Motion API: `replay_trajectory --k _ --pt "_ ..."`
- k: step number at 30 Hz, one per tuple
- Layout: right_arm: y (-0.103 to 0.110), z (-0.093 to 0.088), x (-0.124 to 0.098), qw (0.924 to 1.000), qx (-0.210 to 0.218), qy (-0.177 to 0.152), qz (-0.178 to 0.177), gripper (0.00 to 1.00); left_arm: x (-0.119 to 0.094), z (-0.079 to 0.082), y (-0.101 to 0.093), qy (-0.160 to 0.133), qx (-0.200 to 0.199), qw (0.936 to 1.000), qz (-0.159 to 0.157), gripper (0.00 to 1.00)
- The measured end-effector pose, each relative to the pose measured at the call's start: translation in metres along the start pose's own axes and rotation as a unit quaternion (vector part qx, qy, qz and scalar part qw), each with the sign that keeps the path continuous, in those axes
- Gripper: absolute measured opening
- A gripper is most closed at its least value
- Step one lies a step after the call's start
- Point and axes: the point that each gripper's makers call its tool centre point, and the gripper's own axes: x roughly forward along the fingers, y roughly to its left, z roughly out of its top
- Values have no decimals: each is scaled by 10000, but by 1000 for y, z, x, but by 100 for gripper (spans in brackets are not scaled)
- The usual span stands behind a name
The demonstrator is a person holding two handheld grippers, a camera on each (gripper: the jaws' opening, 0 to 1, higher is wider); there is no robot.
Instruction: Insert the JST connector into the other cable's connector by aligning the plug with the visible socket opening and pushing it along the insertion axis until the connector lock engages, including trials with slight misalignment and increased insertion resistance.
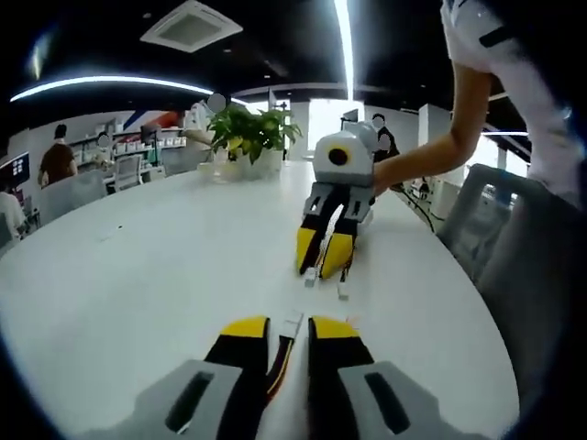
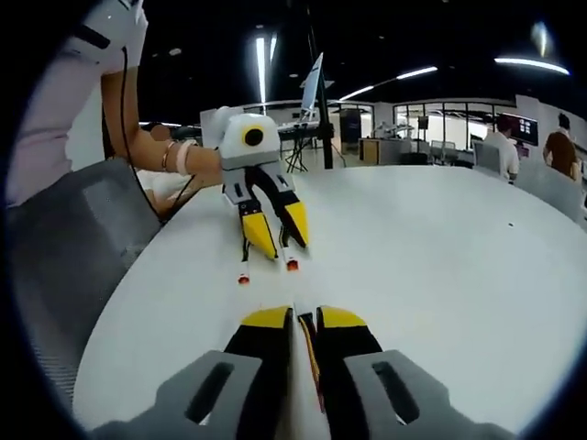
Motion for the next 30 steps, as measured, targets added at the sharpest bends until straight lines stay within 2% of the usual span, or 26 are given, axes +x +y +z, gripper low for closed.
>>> replay_trajectory --k 5,8,16,19,30 --pt "-2 -1 -2 10000 -12 -90 -9 6 2 -1 -1 -129 -5 9999 -66 6" --pt "-4 -1 -3 9998 46 -175 -3 5 3 -9 -1 -10 54 10000 -78 6" --pt "-5 0 -6 9990 205 -405 16 5 5 -11 4 -208 96 9997 -106 6" --pt "-5 0 -7 9987 184 -466 15 5 5 -11 4 -258 106 9995 -117 3" --pt "-5 2 -6 9986 192 -497 72 5 4 -9 3 -374 61 9992 -146 0"
